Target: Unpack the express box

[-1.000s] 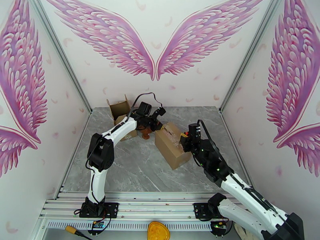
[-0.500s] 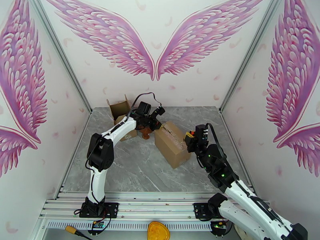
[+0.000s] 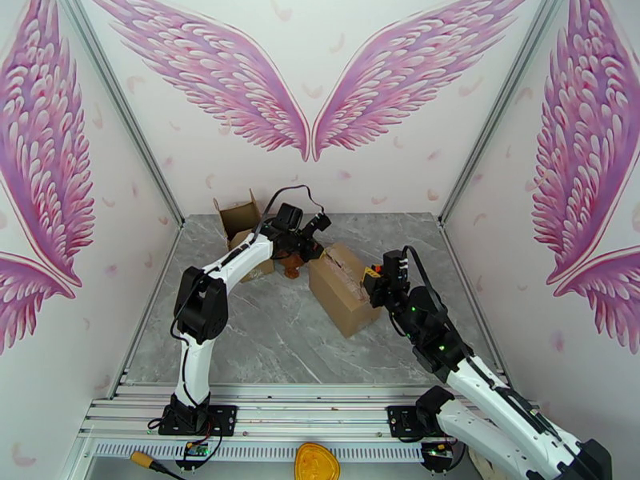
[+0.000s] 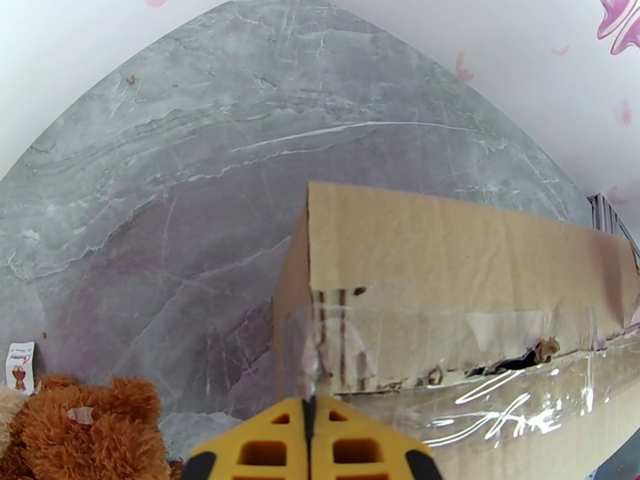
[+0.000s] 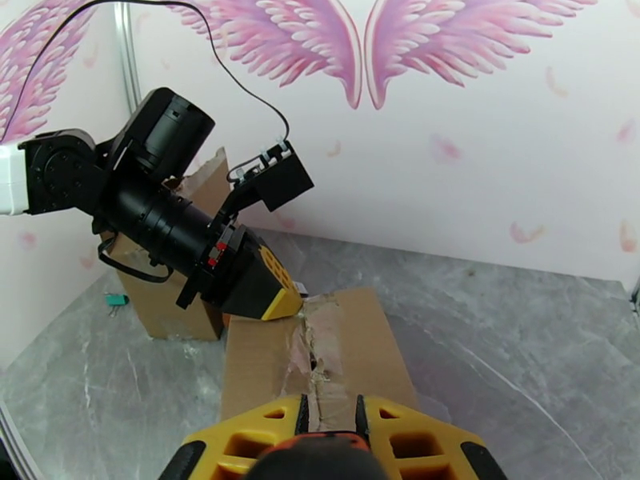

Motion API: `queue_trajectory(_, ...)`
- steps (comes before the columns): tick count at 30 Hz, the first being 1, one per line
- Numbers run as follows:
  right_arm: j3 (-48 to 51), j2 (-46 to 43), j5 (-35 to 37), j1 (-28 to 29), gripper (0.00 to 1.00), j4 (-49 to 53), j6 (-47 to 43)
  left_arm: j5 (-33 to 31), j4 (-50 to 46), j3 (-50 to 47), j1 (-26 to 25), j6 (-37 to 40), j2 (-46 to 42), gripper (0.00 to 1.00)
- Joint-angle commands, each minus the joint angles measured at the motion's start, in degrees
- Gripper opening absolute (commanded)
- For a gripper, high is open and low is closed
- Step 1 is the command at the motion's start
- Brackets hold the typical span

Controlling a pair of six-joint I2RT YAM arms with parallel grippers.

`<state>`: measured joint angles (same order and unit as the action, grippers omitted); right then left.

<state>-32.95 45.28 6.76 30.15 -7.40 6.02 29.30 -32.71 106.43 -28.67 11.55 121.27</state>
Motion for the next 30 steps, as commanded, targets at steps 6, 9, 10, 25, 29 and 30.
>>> queue_trajectory(6, 1.3, -0.18, -1.85, -0.18, 0.0, 4.16, 2.84, -6.6, -3.94, 0.59, 0.21, 1.07, -0.19, 0.0)
queue_trajectory(9, 1.99, -0.63, -1.29, -0.2, 0.0, 4.74, 3.36, -7.5, -4.03, 0.77, 0.22, 0.94, 0.02, 0.0)
queue_trajectory(10, 1.93, -0.57, -1.39, -0.18, 0.0, 5.69, 3.76, -7.79, -3.99, 0.79, 0.27, 0.84, -0.03, 0.0)
queue_trajectory(25, -0.41, -10.55, 5.24, -0.36, 0.0, 11.41, 3.8, -9.37, -3.76, 0.18, 1.33, 2.57, -0.77, 0.0)
queue_trajectory(29, -1.48, -10.19, 4.76, -0.36, 0.0, 10.18, 1.79, -8.03, -4.11, 0.26, 1.09, 3.29, -1.2, 0.0)
queue_trajectory(30, -1.67, -9.52, 4.31, -0.33, 0.0, 9.09, 1.5, -7.88, -4.13, 0.18, 0.99, 3.45, -1.36, 0.0)
